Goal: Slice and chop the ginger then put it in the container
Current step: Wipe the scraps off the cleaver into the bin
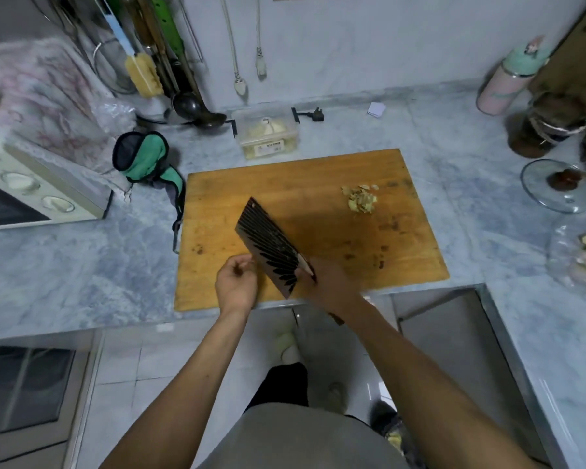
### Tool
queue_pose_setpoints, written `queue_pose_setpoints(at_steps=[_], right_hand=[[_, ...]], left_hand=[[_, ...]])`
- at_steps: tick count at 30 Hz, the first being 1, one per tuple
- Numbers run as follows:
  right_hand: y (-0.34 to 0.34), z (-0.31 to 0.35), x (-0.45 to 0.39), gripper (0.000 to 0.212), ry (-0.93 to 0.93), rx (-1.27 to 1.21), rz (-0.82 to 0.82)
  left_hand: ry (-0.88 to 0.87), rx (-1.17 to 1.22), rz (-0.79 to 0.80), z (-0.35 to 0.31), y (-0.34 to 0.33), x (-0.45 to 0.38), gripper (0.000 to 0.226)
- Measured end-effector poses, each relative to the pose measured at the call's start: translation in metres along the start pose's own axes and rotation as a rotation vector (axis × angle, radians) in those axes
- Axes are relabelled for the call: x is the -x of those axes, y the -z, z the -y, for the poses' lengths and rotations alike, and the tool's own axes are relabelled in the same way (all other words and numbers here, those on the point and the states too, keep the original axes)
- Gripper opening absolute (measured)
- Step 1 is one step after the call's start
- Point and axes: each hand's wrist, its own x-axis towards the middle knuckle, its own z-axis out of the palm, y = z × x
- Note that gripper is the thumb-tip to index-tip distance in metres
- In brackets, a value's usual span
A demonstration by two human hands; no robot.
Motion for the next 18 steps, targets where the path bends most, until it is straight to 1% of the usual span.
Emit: queue_pose_setpoints(at_steps=[2,6,10,12,13,15,17,18], right_hand=[[0.007,-0.011,0.007,0.034,-0.068,-0.046,-0.020],[0.046,-0.038,0.019,0.027,-0.159,-0.086,-0.210],[0.086,-0.035,0.030,0.023,-0.154,-0.008,-0.232],[0.106,-0.030,0.031,0.019,-0.143,0.013,-0.300],[0.118,-0.029,0.029,0.020,-0.148,0.056,-0.347],[0.144,-0.030,0.017,0.025,-0.183,0.258,-0.412],[0.168,-0.032,0.001,0.026,-0.274,0.461,-0.420],[0.177,-0.034,-0.006,0.025,-0.326,0.527,-0.413]], left_hand=[[-0.018,-0.073,0.031,0.001,-0.008,-0.002,0.014],[-0.057,-0.120,0.084,0.000,-0.016,0.003,0.018],[-0.172,-0.150,0.124,-0.007,-0.034,0.002,0.020],[-0.268,-0.178,0.144,-0.016,-0.052,-0.006,0.020],[-0.319,-0.209,0.146,-0.020,-0.063,-0.011,0.020],[-0.405,-0.268,0.134,-0.028,-0.084,-0.021,0.020],[-0.454,-0.304,0.130,-0.033,-0.106,-0.029,0.022],[-0.444,-0.317,0.133,-0.036,-0.117,-0.033,0.024]])
